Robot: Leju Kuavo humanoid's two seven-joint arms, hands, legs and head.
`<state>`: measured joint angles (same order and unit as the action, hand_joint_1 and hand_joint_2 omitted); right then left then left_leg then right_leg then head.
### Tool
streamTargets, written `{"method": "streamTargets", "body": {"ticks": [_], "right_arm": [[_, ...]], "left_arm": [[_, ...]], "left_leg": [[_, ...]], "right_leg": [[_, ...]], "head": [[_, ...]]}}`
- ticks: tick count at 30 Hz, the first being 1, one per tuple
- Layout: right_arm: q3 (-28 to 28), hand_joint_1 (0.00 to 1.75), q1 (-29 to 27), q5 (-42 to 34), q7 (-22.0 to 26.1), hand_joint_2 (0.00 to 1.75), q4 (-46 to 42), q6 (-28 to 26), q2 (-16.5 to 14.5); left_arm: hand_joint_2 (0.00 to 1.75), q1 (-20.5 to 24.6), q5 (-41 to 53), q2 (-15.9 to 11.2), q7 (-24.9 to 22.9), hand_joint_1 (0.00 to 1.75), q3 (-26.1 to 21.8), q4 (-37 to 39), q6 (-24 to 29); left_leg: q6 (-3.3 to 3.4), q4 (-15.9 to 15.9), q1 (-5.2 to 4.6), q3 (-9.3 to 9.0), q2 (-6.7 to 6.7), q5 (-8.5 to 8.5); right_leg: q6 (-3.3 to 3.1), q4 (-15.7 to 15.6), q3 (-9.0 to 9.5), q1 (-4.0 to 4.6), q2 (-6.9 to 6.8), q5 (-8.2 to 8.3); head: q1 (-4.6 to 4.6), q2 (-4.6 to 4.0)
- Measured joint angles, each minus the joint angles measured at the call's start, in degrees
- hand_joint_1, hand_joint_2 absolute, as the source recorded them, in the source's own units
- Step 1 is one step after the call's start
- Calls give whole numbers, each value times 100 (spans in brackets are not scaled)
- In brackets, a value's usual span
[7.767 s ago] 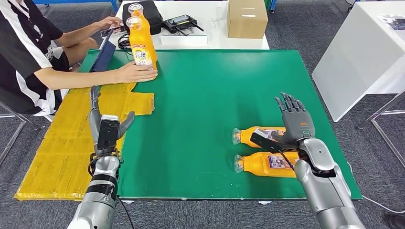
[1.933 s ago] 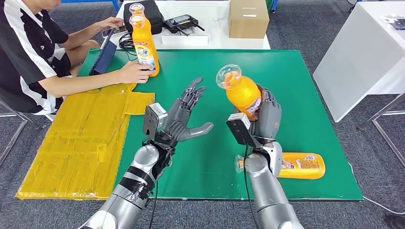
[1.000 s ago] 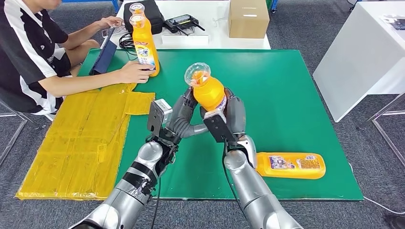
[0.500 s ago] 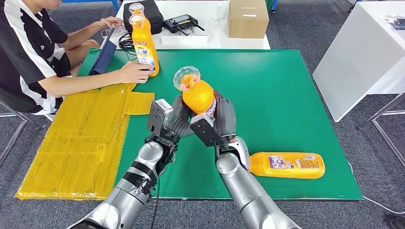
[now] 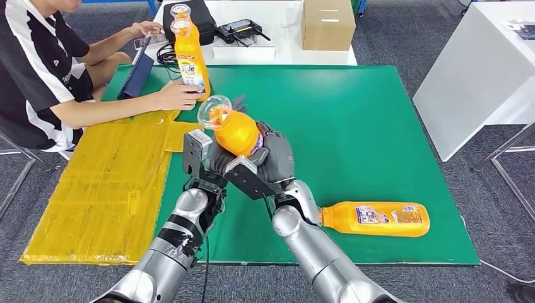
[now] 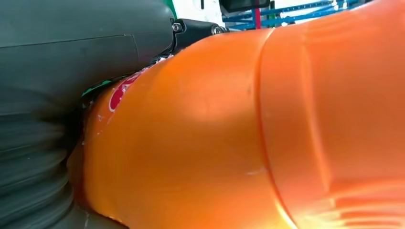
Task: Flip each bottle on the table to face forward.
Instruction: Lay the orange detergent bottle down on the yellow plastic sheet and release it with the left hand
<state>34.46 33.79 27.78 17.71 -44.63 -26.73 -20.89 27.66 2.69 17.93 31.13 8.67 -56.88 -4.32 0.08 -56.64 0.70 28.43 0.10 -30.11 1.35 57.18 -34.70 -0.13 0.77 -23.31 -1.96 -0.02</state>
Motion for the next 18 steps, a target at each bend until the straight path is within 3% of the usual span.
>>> {"method": "streamTargets", "body": {"ticks": [7,11,18], "right_arm": [[277,175,143,-124,-31,175,234,0,19],[379,175,192,-191,-42,175,324,0,19],[492,175,239,-244,-75,175,443,0,19]], "left_arm": [[175,-145,-81,24,26,173,-107,-116,149],[175,-206,-77,42,57,3,-130,-187,281],[175,-286,-21,64,80,0,-137,-323,447]], "left_leg": [[0,0,0,-2,0,0],[0,0,0,-3,-1,0],[0,0,0,-3,0,0]], "right_leg": [[0,0,0,0,0,0],[0,0,0,1,0,0],[0,0,0,1,0,0]], "head": [[-1,0],[0,0],[0,0]]}}
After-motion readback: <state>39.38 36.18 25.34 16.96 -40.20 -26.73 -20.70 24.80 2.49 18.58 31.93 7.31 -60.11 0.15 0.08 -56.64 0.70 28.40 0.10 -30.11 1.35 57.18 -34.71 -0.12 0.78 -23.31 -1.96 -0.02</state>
